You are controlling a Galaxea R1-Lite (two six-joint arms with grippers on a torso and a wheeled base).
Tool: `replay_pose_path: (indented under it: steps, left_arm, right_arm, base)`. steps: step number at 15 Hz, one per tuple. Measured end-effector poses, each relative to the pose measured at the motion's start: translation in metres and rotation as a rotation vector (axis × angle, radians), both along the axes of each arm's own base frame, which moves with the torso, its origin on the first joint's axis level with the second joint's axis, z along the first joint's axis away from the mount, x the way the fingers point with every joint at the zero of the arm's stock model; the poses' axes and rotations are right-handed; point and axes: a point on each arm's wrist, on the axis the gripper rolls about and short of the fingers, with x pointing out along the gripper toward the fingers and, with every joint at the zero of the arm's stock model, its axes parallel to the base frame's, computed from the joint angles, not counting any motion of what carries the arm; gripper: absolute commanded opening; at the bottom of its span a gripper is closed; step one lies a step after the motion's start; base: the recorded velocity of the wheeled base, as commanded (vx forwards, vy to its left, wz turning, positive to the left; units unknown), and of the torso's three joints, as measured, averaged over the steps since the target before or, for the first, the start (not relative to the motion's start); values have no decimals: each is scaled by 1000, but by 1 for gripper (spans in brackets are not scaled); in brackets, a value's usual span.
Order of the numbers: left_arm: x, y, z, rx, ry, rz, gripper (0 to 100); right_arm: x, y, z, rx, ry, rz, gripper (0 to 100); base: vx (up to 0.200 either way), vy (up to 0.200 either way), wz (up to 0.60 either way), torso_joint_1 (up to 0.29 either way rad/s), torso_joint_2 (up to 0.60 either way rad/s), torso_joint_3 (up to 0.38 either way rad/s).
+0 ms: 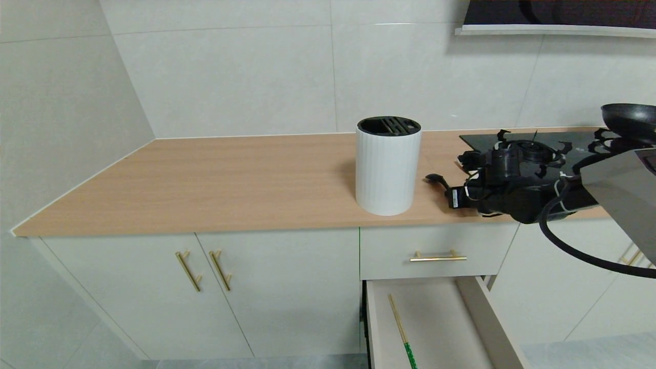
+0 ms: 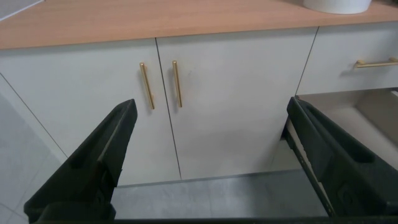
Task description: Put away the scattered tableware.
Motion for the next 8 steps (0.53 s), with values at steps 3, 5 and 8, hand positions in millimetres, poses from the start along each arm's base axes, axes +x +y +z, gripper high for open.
replay_pose_path:
  steps: [3, 5, 8]
  left_arm:
    - [0, 0, 0, 0, 0, 0, 100]
    - [0, 0, 0, 0, 0, 0, 100]
    - [0, 0, 0, 0, 0, 0, 100]
  right_arm:
    - [-17, 1, 19, 15, 53, -111, 0]
    - [-38, 3, 38, 33, 77, -176, 0]
    - [-80, 3, 53, 30, 115, -198, 0]
  base:
    - [0, 0, 0, 0, 0, 0]
    - [0, 0, 0, 0, 0, 0]
    - [0, 0, 0, 0, 0, 0]
